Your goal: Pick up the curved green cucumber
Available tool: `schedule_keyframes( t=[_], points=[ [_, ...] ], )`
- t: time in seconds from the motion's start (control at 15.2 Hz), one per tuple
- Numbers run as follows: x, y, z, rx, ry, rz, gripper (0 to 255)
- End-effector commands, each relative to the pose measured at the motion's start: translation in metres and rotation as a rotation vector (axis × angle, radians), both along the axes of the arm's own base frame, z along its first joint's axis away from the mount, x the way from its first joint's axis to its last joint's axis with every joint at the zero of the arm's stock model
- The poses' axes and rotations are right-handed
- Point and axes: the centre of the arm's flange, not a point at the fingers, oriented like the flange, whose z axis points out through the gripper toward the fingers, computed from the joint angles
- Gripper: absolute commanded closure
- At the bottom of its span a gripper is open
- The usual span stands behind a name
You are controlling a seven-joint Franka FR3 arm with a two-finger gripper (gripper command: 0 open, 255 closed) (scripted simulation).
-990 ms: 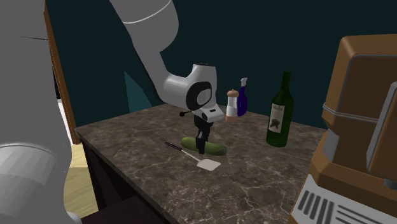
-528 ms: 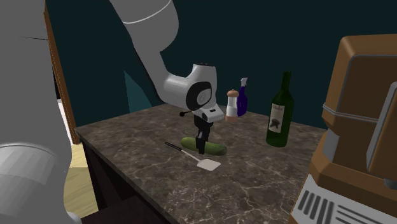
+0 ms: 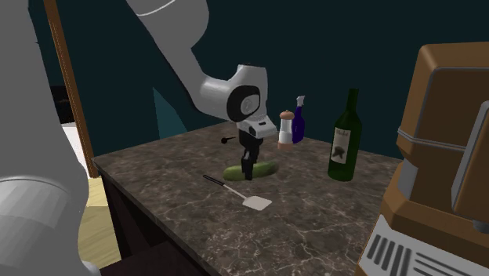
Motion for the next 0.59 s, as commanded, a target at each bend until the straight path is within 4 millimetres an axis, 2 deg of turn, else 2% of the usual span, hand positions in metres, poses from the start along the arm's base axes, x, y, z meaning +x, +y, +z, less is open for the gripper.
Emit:
schedule_keyframes(
  t=[0.0, 0.4, 0.53],
  points=[
    [0.000, 0.000, 0.011, 0.000, 0.000, 0.000, 255],
    [0.000, 0.000, 0.043, 0.000, 0.000, 0.000, 255],
    [0.000, 0.000, 0.043, 0.000, 0.000, 0.000, 255]
  ],
)
